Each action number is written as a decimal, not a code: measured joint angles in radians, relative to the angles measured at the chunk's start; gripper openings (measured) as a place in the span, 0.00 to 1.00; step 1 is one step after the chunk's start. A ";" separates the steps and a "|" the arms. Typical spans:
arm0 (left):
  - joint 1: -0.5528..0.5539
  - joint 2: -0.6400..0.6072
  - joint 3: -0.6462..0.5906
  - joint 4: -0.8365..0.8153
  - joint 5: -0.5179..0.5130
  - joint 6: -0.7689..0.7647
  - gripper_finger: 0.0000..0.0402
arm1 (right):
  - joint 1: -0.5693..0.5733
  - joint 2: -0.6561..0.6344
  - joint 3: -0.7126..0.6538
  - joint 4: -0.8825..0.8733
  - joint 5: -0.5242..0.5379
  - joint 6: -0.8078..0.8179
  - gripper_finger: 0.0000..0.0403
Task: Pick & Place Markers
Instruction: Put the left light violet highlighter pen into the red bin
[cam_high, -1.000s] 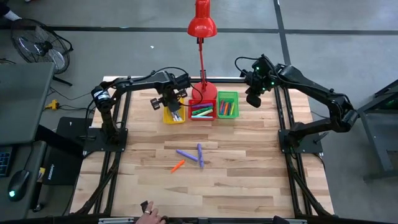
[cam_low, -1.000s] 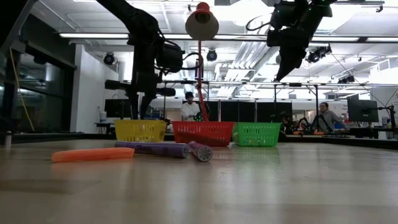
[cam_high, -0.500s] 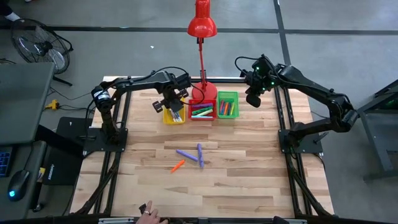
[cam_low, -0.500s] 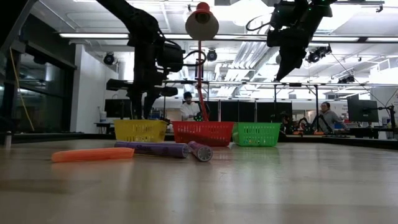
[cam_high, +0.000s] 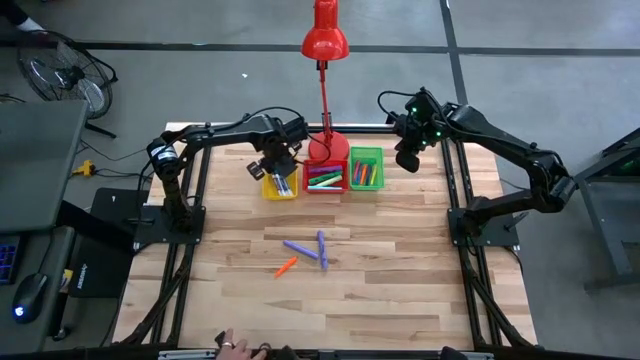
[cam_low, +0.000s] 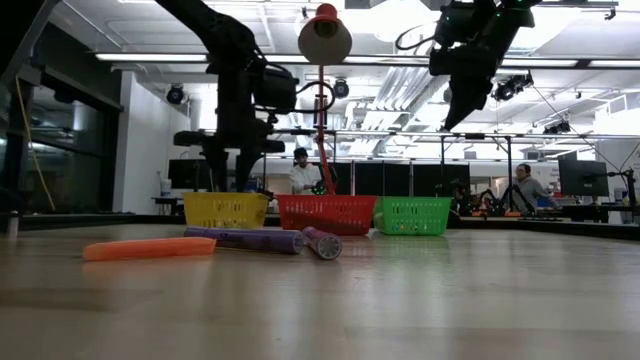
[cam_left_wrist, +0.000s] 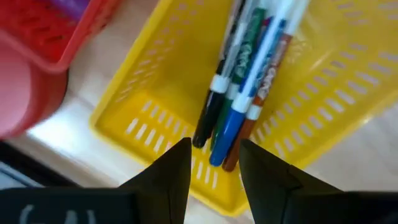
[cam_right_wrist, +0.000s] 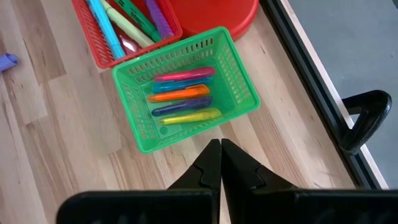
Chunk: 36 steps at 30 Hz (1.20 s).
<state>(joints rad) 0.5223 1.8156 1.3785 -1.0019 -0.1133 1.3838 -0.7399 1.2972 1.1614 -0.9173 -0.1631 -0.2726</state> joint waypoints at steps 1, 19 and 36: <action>-0.001 0.000 0.000 0.003 -0.006 -0.028 0.32 | -0.002 0.000 0.000 -0.001 0.000 -0.001 0.00; -0.049 0.000 0.265 -0.166 0.071 -0.895 0.33 | -0.068 -0.002 0.000 -0.012 -0.025 -0.028 0.00; -0.153 -0.145 0.194 -0.044 0.176 -1.464 0.33 | -0.152 -0.127 -0.119 0.021 -0.086 -0.065 0.00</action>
<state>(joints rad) 0.3696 1.6707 1.5729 -1.0461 0.0626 -0.0799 -0.8914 1.1703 1.0423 -0.8959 -0.2492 -0.3375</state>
